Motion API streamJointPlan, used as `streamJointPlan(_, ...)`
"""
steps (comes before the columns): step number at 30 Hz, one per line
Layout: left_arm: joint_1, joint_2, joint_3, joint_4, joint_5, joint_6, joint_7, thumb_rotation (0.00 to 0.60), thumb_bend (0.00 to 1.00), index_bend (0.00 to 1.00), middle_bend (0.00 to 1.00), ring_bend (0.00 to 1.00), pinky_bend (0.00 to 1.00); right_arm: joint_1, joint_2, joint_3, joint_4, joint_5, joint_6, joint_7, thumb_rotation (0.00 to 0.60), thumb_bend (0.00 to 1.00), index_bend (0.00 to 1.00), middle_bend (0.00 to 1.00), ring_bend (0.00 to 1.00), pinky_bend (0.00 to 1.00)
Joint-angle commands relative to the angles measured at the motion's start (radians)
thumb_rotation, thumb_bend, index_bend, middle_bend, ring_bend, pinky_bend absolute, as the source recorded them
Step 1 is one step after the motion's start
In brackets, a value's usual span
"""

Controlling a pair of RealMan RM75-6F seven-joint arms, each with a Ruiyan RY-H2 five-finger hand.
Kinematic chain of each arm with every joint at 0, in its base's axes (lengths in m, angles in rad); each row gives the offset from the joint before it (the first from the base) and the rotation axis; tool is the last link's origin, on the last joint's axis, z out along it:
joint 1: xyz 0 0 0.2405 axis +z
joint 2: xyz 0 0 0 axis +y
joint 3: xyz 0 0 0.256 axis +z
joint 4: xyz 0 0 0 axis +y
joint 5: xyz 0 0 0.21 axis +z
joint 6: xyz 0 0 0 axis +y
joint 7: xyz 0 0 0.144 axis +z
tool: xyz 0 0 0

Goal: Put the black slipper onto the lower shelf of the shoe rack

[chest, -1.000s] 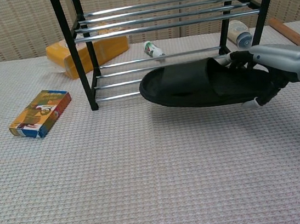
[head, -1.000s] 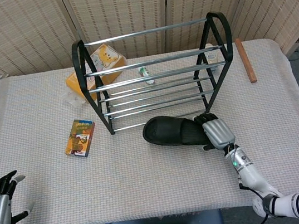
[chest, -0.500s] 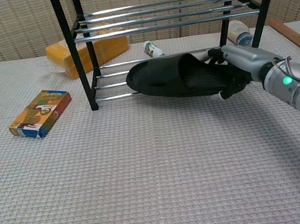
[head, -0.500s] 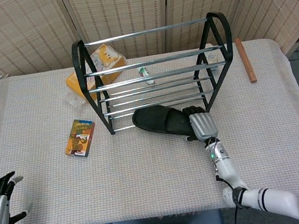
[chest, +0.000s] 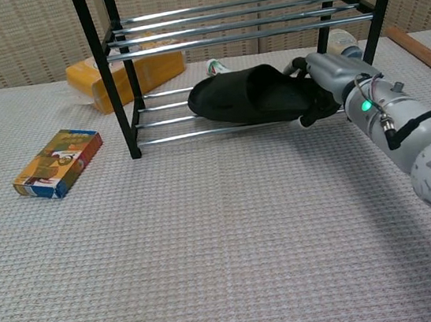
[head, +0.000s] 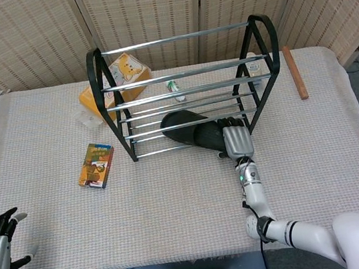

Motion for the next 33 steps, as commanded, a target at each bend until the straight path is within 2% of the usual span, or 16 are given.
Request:
streamJointPlan(1, -0.001, -0.001, 0.000, 0.002, -0.001, -0.002, -0.001, 0.600, 0.22, 0.26, 0.16, 0.17, 0.27, 0.016, -0.035, 0.019, 0.046, 0.015, 0.032, -0.020, 0.600, 0.42, 0.24, 0.35, 0.18, 0.16)
streamJointPlan(8, -0.005, -0.005, 0.000, 0.006, -0.002, -0.010, -0.002, 0.600, 0.22, 0.26, 0.16, 0.17, 0.27, 0.036, -0.090, 0.047, 0.119, 0.028, 0.052, -0.019, 0.600, 0.36, 0.24, 0.33, 0.18, 0.16)
streamJointPlan(11, -0.004, -0.006, 0.000, 0.007, -0.001, -0.009, -0.005, 0.600, 0.22, 0.26, 0.16, 0.17, 0.27, 0.037, -0.096, 0.053, 0.120, 0.036, 0.046, -0.021, 0.600, 0.30, 0.20, 0.26, 0.18, 0.16)
streamJointPlan(15, 0.000, -0.004, 0.002, 0.010, -0.003, -0.007, -0.008, 0.600, 0.22, 0.26, 0.16, 0.17, 0.27, 0.027, -0.087, 0.051, 0.099, 0.028, 0.042, -0.004, 0.600, 0.26, 0.03, 0.12, 0.10, 0.16)
streamJointPlan(19, 0.003, -0.003, 0.005, 0.011, -0.004, -0.008, -0.014, 0.600, 0.22, 0.26, 0.16, 0.17, 0.27, 0.004, -0.059, 0.038, 0.049, 0.019, 0.033, 0.010, 0.600, 0.24, 0.00, 0.02, 0.01, 0.10)
streamJointPlan(25, 0.005, 0.002, 0.007, 0.005, -0.004, -0.006, -0.013, 0.600, 0.22, 0.26, 0.16, 0.17, 0.27, -0.019, -0.017, 0.018, -0.019, 0.011, 0.027, -0.002, 0.600, 0.17, 0.00, 0.00, 0.00, 0.06)
streamJointPlan(33, 0.004, 0.002, 0.008, -0.002, -0.002, -0.010, -0.009, 0.600, 0.22, 0.26, 0.16, 0.17, 0.27, -0.055, 0.059, -0.034, -0.112, 0.027, 0.018, -0.082, 0.600, 0.16, 0.00, 0.00, 0.01, 0.06)
